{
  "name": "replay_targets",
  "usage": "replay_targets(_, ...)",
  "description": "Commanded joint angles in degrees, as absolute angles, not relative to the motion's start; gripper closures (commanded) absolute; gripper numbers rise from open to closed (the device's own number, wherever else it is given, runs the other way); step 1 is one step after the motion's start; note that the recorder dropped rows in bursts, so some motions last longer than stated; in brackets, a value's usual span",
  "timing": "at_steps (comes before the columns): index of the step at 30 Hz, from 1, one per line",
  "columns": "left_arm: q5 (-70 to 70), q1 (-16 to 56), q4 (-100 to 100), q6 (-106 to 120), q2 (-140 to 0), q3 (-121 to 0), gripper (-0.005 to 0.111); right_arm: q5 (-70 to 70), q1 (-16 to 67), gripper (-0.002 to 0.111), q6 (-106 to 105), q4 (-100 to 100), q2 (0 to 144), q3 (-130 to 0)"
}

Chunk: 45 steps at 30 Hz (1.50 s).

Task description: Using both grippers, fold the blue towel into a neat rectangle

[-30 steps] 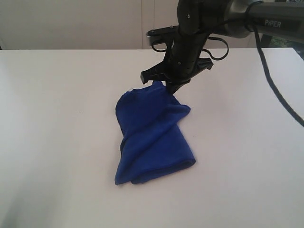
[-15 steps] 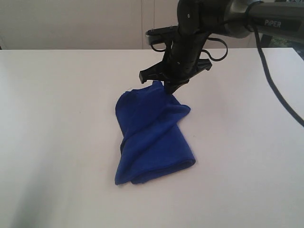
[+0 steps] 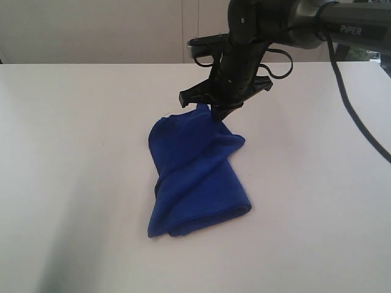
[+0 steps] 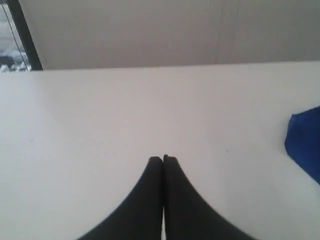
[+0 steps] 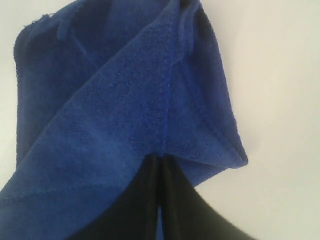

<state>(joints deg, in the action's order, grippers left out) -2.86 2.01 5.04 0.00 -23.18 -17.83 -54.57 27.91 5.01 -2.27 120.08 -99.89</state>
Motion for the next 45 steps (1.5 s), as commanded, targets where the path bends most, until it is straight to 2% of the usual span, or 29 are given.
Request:
replay_targets(1, -4.92, 2.38, 5.36, 1.86, -34.46, -21.45, 0.107, -54.84, 27.39, 0.108, 4.67, -1.98, 119.59, -99.68)
replay_targets(9, -6.78, 2.38, 5.36, 3.07, -54.82, -28.51, 0.107, -54.95, 27.39, 0.108, 4.67, -1.98, 119.59, -99.68)
replay_targets(25, -11.77, 2.62, 6.39, 3.87, -78.91, -48.41, 0.107, -54.84, 27.39, 0.108, 4.67, -1.98, 119.59, -99.68)
replay_targets(36, -11.89, 9.73, 10.65, 8.13, -97.43, -63.54, 0.107, -54.84, 27.39, 0.108, 4.67, -1.98, 119.59, -99.68)
replay_targets(45, -13.76, 16.54, 21.42, 14.31, -112.06, -79.41, 0.107, -55.56, 27.39, 0.108, 4.67, -2.41, 119.59, -99.68)
